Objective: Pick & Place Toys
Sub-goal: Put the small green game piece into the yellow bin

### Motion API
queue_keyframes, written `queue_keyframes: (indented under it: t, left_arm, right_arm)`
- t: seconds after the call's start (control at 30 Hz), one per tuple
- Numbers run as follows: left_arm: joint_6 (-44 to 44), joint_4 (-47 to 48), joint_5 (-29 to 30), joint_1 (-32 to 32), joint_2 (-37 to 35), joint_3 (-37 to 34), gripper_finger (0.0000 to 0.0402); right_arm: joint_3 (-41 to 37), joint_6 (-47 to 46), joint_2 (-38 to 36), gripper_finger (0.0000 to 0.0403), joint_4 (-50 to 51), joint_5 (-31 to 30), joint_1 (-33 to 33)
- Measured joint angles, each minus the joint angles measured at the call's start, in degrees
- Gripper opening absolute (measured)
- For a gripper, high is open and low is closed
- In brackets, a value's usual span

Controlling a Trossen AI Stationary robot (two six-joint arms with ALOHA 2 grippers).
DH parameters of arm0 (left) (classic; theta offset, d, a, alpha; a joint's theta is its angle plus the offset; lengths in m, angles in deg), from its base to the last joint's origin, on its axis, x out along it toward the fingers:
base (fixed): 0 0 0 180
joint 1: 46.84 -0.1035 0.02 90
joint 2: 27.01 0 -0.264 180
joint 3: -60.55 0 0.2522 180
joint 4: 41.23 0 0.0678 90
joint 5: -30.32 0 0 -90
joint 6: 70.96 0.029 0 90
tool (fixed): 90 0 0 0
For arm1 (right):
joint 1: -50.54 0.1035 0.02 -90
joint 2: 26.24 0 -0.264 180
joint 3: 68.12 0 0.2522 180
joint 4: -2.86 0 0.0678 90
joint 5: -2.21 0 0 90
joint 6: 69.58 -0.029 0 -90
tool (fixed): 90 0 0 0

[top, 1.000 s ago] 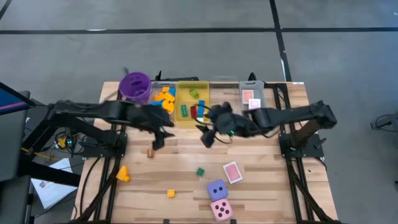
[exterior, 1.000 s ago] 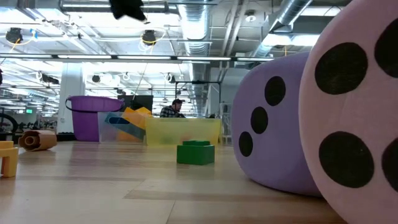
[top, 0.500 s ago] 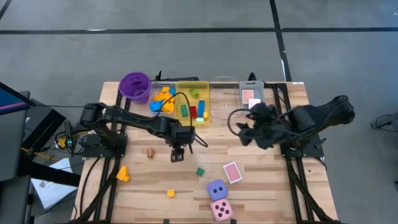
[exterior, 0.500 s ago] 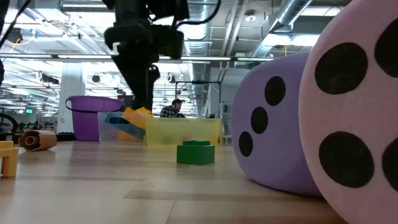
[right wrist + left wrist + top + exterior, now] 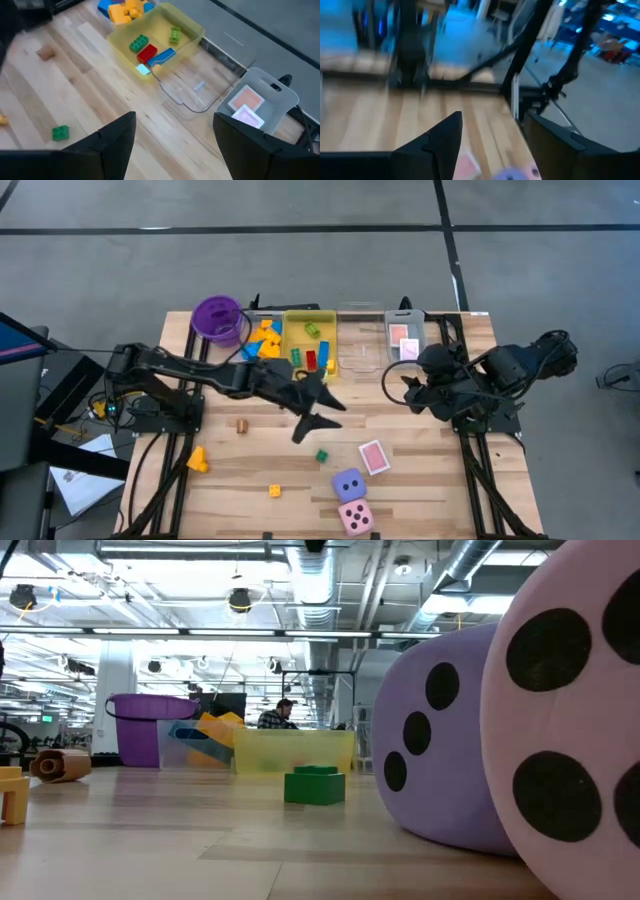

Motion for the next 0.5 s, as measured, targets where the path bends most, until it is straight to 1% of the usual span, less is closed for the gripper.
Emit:
queue_keyframes:
  t: [0.07,0.13,0.27,0.4,0.5]
  left_arm:
    - [3.79,0.3,0.21,0.9,-0.63,-0.2,0.0208]
    - [5.04,0.53,0.41,1.82,-0.52,-0.18,0.0215]
    - [4.55,-0.01,0.45,3.68,0.42,-0.17,0.0244]
    - [0.68,0.64,0.98,5.16,0.4,-0.23,0.0279]
    - [0.5,1.72,1.03,5.93,0.14,-0.22,0.03]
  right_arm:
    - [-0.01,0.34,0.04,0.026,0.38,0.04,0.33]
    - [-0.01,0.3,0.05,0.026,0.43,0.04,0.82]
    - [-0.01,0.19,0.07,0.026,0.43,0.08,1.36]
    - [-0.01,-0.38,0.04,0.026,0.45,0.22,1.46]
    - [-0.01,-0.61,0.04,0.026,0.45,0.22,1.46]
